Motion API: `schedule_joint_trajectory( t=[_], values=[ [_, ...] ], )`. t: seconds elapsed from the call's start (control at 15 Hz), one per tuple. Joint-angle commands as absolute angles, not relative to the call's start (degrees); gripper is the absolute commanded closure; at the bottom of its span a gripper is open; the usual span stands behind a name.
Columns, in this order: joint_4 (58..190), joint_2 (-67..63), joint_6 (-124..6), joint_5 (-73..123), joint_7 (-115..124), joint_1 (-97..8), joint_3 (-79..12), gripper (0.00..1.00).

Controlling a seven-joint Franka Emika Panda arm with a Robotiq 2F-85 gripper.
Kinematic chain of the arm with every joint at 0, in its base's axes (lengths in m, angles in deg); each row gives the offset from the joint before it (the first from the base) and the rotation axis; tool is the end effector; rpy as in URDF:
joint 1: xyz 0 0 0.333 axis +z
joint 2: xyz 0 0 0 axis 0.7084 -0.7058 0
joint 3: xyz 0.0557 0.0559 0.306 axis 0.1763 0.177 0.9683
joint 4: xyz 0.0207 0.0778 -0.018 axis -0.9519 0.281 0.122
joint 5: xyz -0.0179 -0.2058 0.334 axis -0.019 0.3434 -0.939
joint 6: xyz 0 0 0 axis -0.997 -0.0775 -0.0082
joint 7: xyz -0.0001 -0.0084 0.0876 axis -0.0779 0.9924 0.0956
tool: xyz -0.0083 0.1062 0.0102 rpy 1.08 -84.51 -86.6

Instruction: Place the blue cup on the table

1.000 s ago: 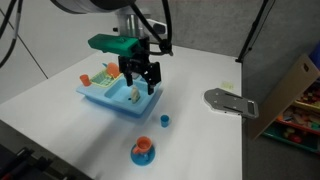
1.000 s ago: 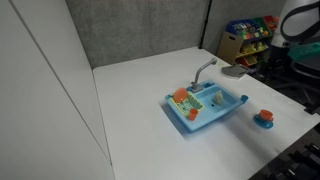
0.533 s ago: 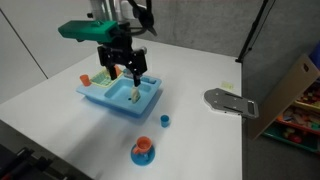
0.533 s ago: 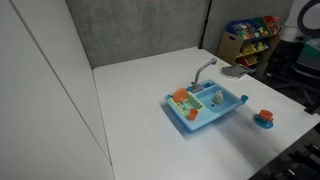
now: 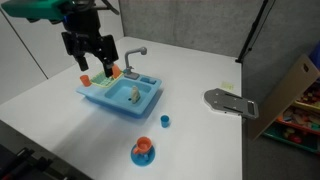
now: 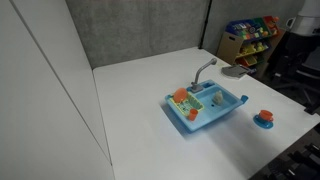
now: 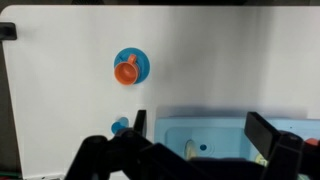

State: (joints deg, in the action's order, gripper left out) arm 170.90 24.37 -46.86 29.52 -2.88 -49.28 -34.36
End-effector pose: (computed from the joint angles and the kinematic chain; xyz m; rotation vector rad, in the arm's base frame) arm 0.4433 -0.0782 0.3612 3.0583 -0.0622 -0.2044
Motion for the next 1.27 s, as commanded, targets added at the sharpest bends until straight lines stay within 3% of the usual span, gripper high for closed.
schedule_joint_trajectory(
  t=[0.0, 1.2],
  values=[
    [172.42, 29.53, -42.55, 25.34, -5.09, -48.61, -34.20, 0.00],
    [172.80, 36.82, -42.16, 21.29, -3.57, -48.76, -34.19, 0.00]
  ],
)
